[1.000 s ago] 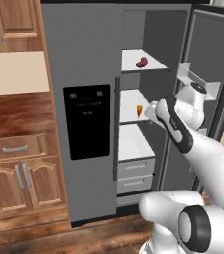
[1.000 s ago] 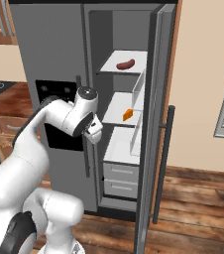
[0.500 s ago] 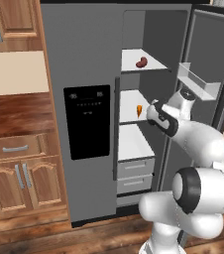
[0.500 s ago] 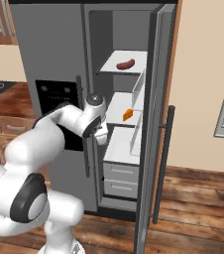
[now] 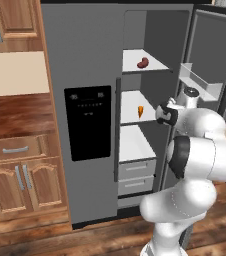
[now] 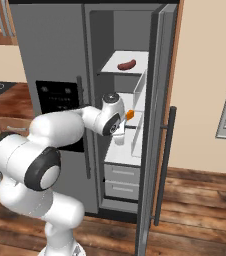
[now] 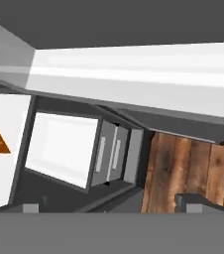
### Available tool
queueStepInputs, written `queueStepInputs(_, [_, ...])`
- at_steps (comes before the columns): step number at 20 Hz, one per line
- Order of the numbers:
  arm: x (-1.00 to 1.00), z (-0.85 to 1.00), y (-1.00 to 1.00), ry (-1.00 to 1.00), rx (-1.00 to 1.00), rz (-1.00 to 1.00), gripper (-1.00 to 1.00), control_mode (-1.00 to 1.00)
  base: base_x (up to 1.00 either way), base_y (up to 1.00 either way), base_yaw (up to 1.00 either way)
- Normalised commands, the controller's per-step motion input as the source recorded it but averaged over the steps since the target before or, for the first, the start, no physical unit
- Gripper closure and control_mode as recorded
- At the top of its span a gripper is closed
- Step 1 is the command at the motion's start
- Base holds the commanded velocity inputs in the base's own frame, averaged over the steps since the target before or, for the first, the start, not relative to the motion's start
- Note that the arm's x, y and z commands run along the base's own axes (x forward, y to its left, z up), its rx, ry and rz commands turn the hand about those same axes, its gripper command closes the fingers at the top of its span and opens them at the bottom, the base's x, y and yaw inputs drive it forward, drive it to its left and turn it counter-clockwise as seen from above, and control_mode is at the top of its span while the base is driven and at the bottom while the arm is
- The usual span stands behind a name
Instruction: Retrieve the sausage and cheese from the fridge and place them on the cutting board on the counter.
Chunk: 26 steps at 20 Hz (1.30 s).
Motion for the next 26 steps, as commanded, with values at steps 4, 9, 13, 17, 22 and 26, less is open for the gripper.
queueStepInputs(4, [0.37, -0.16, -0.59, 0.04, 0.0, -0.21, -1.0, -1.0, 0.0, 0.0, 0.0])
queueStepInputs(9, [0.27, -0.17, -0.74, 0.06, 0.0, -0.21, -1.0, -1.0, 0.0, 0.0, 0.0])
queueStepInputs(13, [0.17, -0.13, -0.84, 0.06, 0.0, -0.19, -1.0, -1.0, 0.0, 0.0, 0.0])
queueStepInputs(17, [0.03, -0.07, -0.81, 0.06, 0.0, -0.17, -1.0, -1.0, 0.0, 0.0, 0.0])
queueStepInputs(22, [-0.25, 0.0, 0.02, 0.0, 0.01, -0.06, -1.0, -1.0, 0.0, 0.0, 0.0])
queueStepInputs(26, [-0.73, 0.0, 0.71, 0.0, 0.01, 0.01, -1.0, -1.0, 0.0, 0.0, 0.0])
